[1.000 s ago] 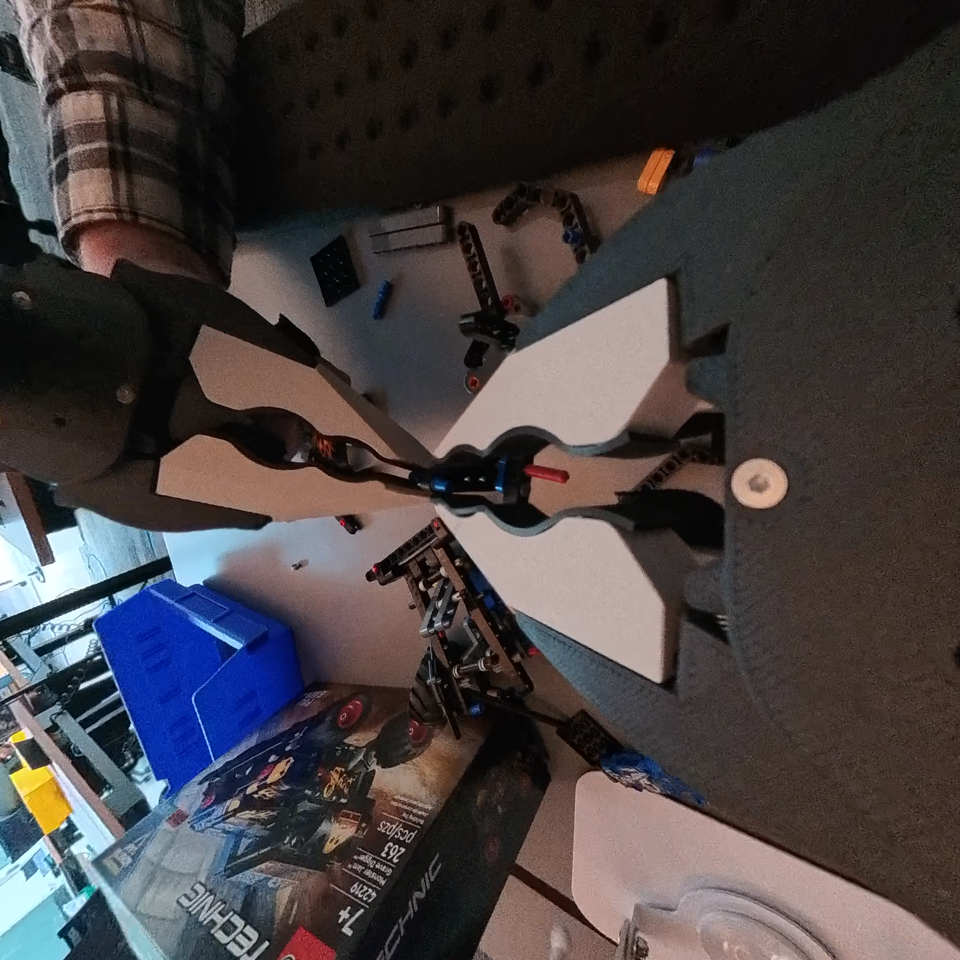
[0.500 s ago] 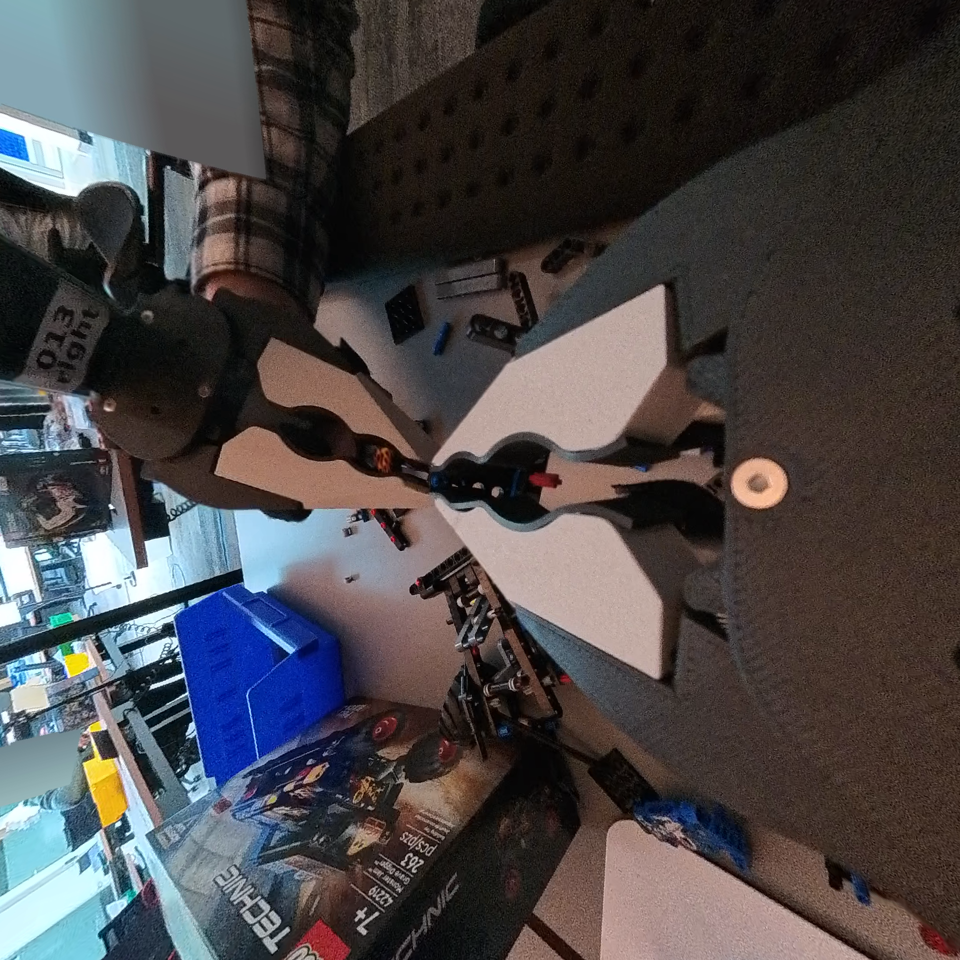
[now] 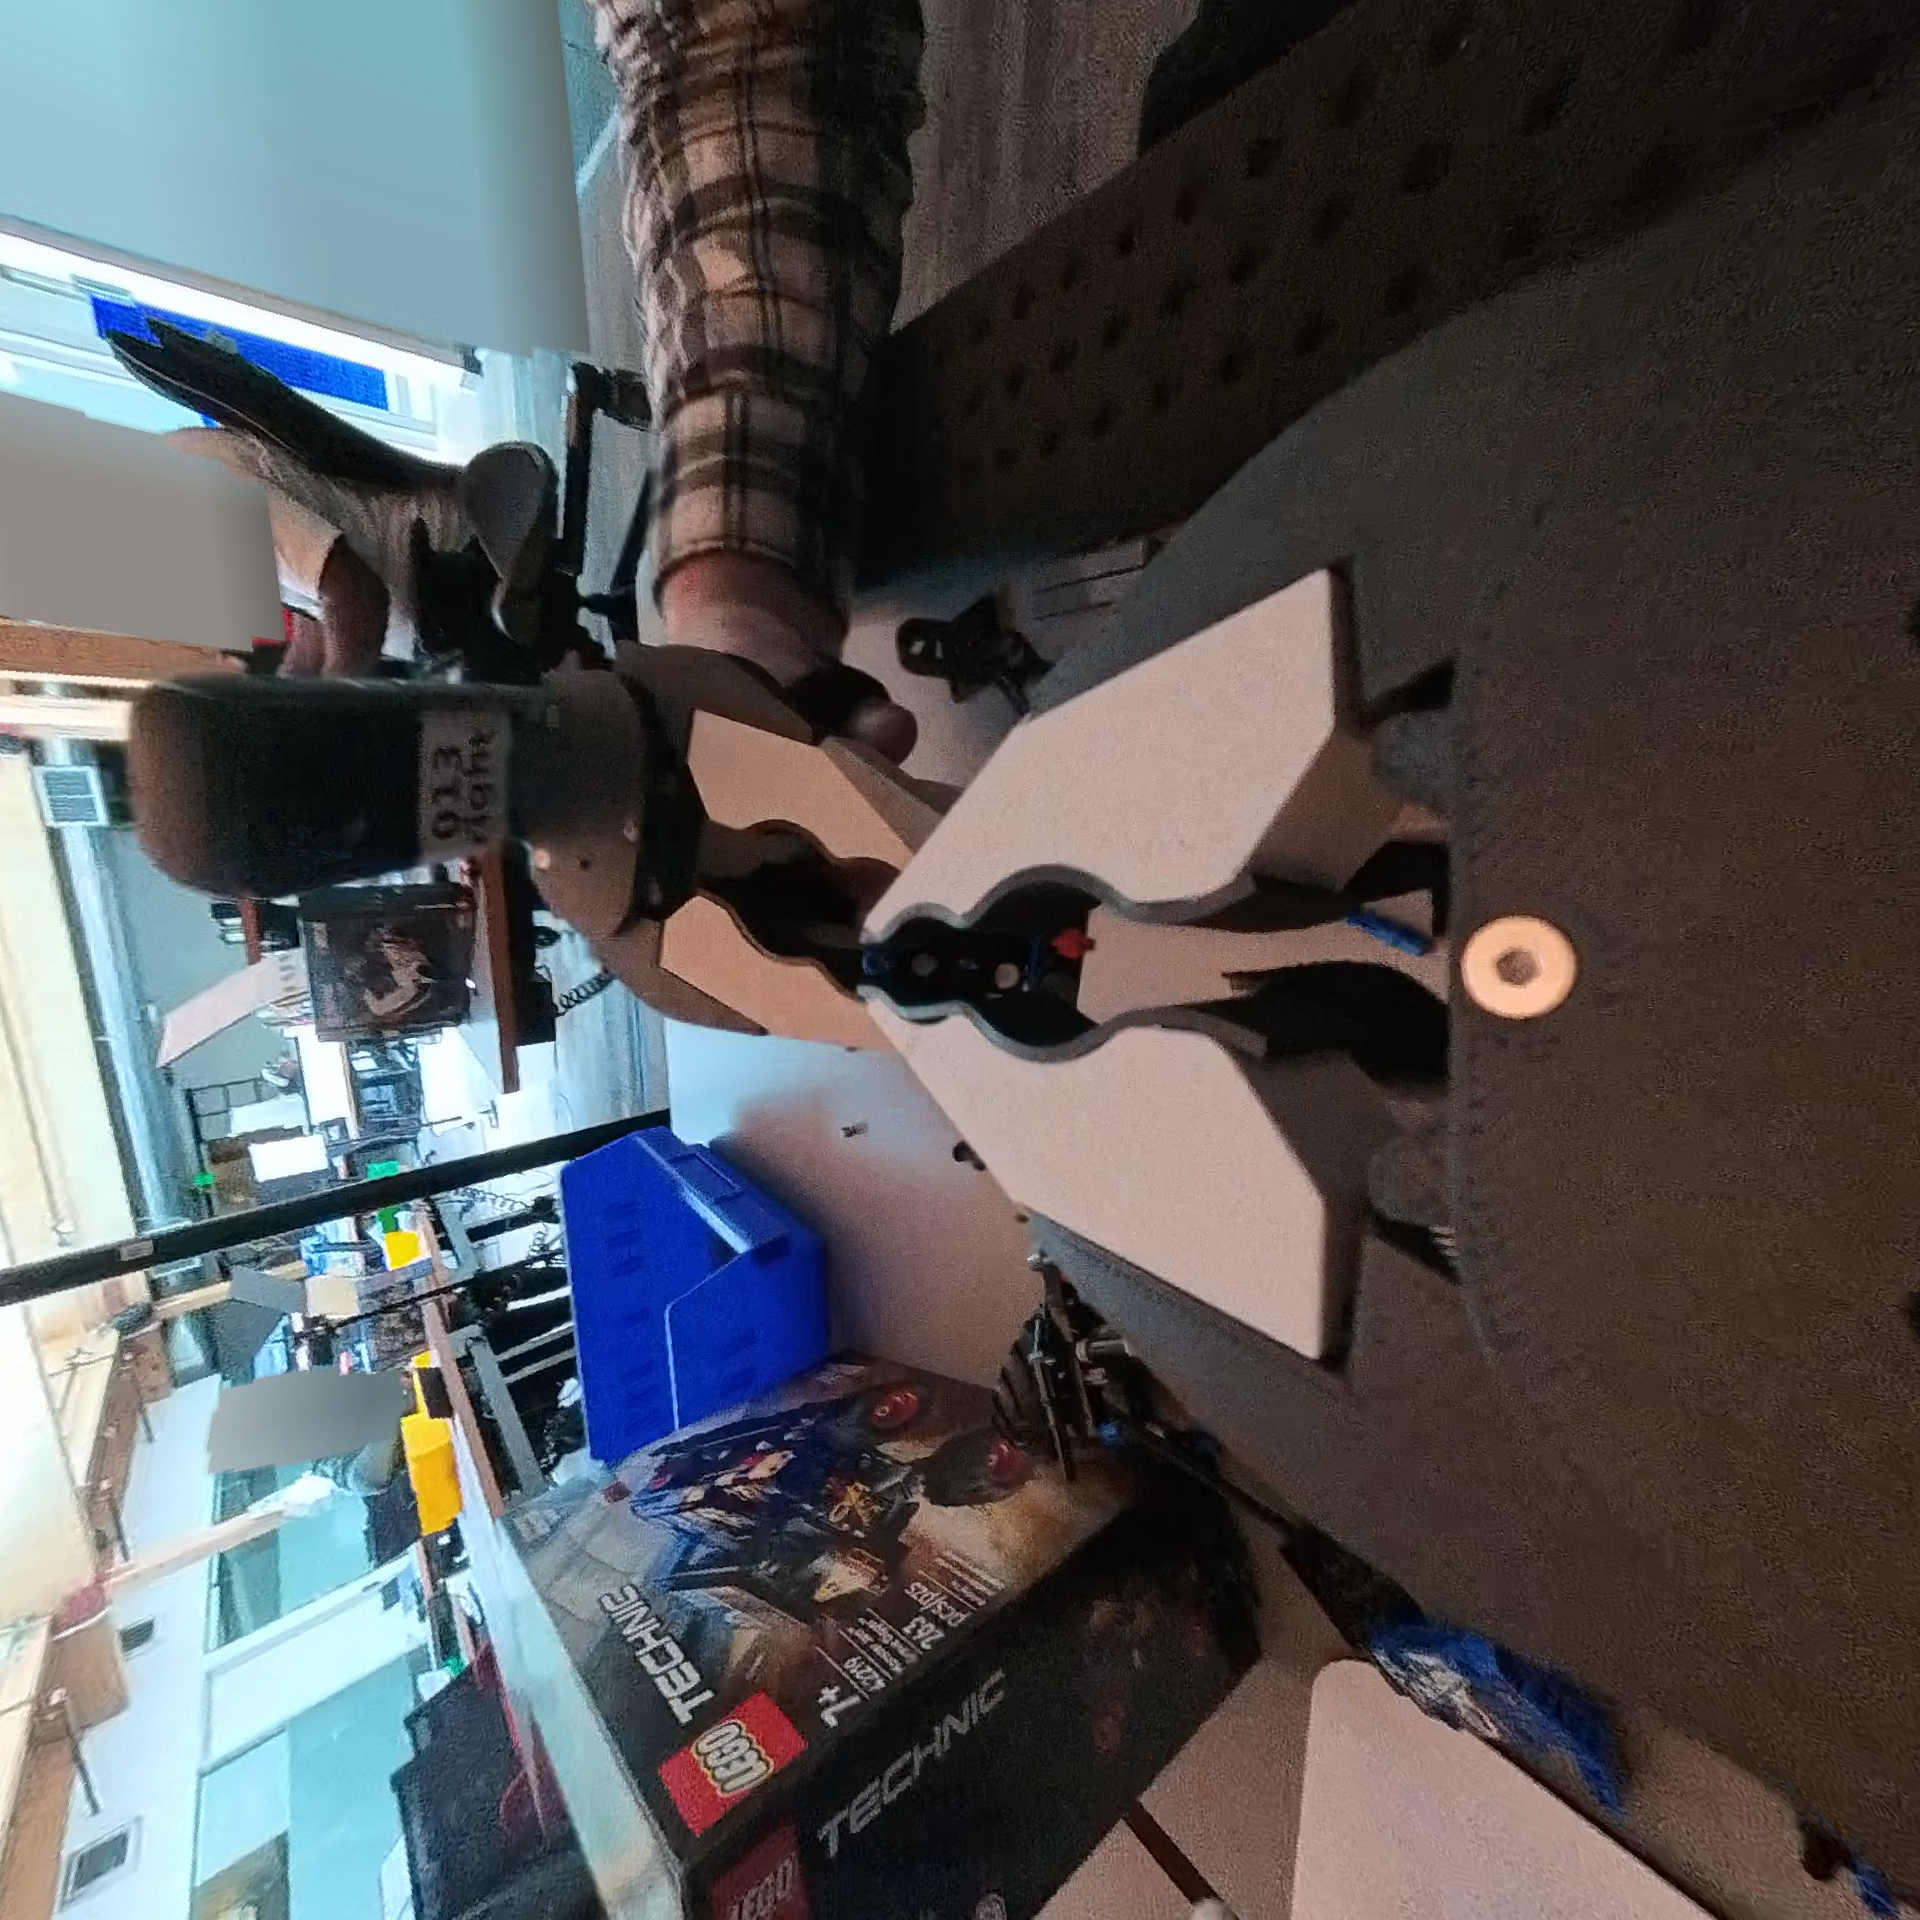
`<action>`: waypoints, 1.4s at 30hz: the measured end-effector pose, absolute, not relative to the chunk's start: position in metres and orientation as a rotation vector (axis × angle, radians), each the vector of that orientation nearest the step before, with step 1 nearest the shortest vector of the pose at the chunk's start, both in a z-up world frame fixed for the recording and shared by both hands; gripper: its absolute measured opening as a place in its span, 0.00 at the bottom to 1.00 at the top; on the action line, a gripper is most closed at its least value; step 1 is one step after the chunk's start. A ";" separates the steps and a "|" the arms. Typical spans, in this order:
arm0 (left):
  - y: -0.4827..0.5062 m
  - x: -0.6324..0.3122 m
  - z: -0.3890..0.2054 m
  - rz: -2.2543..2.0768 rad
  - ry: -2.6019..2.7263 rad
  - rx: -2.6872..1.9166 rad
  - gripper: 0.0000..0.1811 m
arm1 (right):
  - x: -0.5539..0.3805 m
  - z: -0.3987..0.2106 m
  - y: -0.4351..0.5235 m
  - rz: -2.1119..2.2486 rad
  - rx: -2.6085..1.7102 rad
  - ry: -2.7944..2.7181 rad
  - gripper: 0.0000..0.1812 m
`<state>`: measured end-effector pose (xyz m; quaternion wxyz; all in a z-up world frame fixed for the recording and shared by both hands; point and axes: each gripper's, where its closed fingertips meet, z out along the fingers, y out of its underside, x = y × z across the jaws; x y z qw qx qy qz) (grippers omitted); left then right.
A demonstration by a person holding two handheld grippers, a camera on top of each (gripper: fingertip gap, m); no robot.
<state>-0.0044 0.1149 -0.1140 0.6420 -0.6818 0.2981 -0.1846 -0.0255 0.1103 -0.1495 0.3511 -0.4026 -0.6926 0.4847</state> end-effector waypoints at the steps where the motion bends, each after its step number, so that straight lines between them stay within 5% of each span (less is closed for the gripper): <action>1: 0.114 -0.005 -0.109 -0.437 0.669 -1.536 0.00 | -0.024 -0.145 0.104 1.339 -1.020 -1.787 0.09; 10: 0.106 0.005 -0.098 -0.519 0.685 -1.454 0.00 | -0.019 -0.118 0.088 1.708 -0.993 -1.670 0.12; 31: 0.101 0.016 -0.079 -0.370 0.710 -1.403 0.01 | 0.007 -0.064 0.092 1.759 -0.813 -1.424 0.05; 35: 0.103 0.031 -0.132 -0.139 0.945 -1.540 0.00 | 0.026 -0.034 0.129 1.884 -0.814 -1.149 0.00; 42: 0.119 -0.007 -0.121 -0.253 0.725 -1.574 0.01 | 0.012 -0.079 0.138 1.532 -0.967 -1.396 0.01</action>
